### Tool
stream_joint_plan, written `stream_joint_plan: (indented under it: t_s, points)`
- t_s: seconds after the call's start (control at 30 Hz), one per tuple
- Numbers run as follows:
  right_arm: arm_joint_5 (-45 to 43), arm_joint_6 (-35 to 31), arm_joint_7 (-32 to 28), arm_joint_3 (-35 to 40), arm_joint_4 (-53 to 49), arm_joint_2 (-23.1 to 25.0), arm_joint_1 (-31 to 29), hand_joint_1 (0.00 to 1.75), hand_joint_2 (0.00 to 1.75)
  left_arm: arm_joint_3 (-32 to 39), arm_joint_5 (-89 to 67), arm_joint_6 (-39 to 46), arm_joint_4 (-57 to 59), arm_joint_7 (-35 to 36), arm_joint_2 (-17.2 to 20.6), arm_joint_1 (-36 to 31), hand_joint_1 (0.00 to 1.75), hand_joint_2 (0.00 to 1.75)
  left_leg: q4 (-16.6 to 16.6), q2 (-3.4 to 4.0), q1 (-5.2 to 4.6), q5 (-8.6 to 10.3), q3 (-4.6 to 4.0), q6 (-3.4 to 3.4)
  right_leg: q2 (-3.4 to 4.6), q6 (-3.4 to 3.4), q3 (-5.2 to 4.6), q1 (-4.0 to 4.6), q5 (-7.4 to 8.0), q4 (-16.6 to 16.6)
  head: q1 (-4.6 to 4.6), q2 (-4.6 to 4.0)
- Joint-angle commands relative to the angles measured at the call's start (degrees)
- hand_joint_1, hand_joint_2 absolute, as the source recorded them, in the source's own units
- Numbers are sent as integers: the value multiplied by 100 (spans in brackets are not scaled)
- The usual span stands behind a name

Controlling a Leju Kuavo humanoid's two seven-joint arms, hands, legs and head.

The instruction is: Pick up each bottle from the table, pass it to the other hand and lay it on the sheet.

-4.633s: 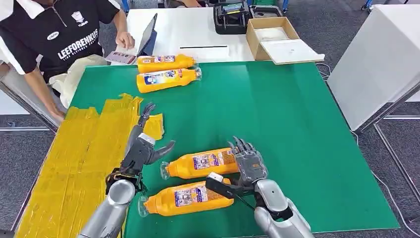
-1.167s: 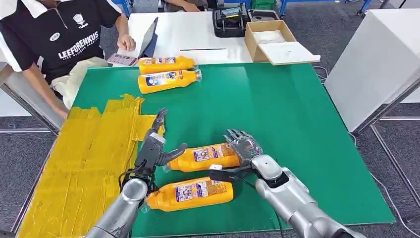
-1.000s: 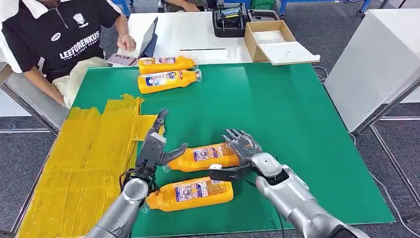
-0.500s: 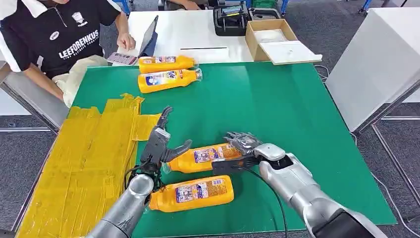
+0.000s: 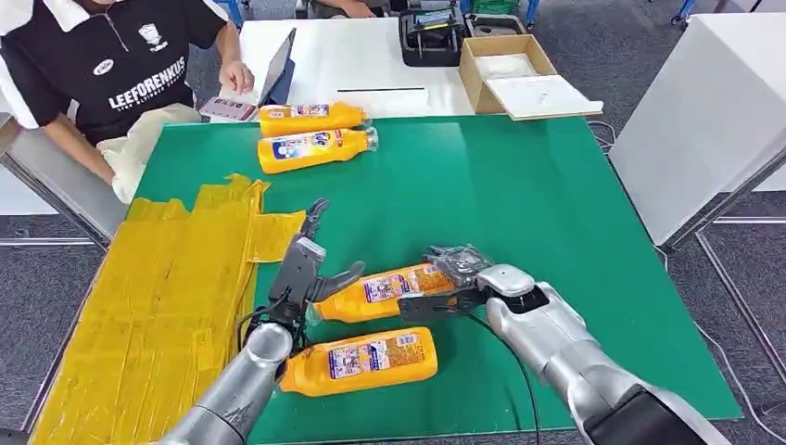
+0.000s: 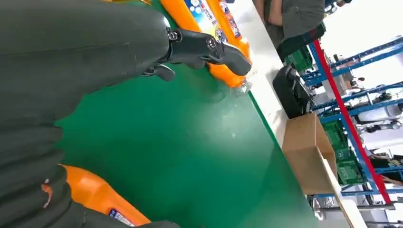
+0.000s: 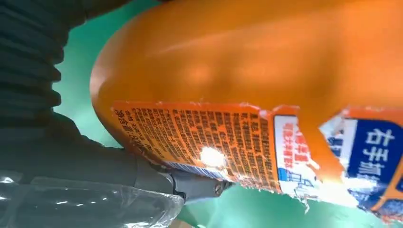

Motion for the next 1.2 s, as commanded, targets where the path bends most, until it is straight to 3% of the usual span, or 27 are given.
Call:
stream_joint_plan:
  t_s: [0.03,0.27,0.5,0.63,0.9,1.2]
  points:
    - [11,-27,37,232,160,-105,47,175,175,-138,23,-4,527,23,1,-248,0,175,-2,-9,0,0,7,-11,-17,-2,10,0,-3,-2,-2,0]
    - [15,-138,43,216,73,-156,90,175,175,-166,40,-4,529,0,16,-230,0,175,-2,-12,-1,-1,9,-15,-23,-3,12,0,-6,-1,0,0]
    - [75,-992,172,3,-130,-195,313,175,175,-157,62,71,437,-98,77,-23,0,175,-5,-9,-1,-1,14,-13,-19,-2,16,0,-4,-5,0,0]
    - [131,-1815,713,-391,-348,-64,532,175,175,-64,1,150,274,-79,123,136,0,175,-4,-2,0,-2,10,-14,-12,-3,12,1,-3,-4,0,0]
    - [360,-2537,1940,-1638,-1303,-85,1335,175,175,199,-321,296,-516,156,159,658,0,175,-2,-2,-2,-13,11,-20,-14,-5,16,-2,-14,2,-2,0]
    - [420,-2902,2107,-2554,-1589,106,1765,175,175,402,-428,409,-882,225,205,935,0,175,0,0,0,-12,-33,-15,-8,-4,-27,-1,-11,3,0,0]
